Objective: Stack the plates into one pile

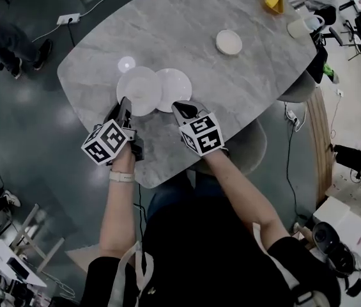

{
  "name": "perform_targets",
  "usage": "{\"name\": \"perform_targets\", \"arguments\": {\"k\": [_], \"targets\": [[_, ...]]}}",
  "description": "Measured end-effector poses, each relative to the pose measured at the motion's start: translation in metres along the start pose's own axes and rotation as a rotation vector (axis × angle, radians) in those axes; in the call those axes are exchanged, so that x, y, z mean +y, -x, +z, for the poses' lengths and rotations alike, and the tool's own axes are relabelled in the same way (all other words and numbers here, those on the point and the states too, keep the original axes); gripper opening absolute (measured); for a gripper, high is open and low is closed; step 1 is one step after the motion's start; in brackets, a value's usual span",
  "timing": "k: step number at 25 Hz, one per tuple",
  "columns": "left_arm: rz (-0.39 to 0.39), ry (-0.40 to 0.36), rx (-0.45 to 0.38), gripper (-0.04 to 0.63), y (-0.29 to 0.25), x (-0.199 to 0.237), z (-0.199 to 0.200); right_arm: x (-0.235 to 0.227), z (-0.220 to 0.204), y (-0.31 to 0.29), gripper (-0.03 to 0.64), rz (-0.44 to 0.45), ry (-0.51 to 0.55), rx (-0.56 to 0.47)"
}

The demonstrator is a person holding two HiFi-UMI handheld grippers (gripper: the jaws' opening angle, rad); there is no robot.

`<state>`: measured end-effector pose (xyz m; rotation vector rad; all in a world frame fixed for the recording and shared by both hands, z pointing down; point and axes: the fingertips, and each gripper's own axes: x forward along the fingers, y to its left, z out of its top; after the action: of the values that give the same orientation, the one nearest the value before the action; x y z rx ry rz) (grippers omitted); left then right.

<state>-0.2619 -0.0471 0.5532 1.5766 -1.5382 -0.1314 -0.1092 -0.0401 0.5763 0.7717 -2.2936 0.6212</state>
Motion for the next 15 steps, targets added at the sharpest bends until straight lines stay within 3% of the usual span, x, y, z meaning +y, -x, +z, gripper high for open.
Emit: {"name": "perform_targets", "arguments": {"k": [15], "targets": [[-0.069, 0.000, 0.140, 0.021, -0.053, -0.047, -0.054, -0.054, -0.036, 0.052, 0.015, -0.105, -0.121, -0.018]]}}
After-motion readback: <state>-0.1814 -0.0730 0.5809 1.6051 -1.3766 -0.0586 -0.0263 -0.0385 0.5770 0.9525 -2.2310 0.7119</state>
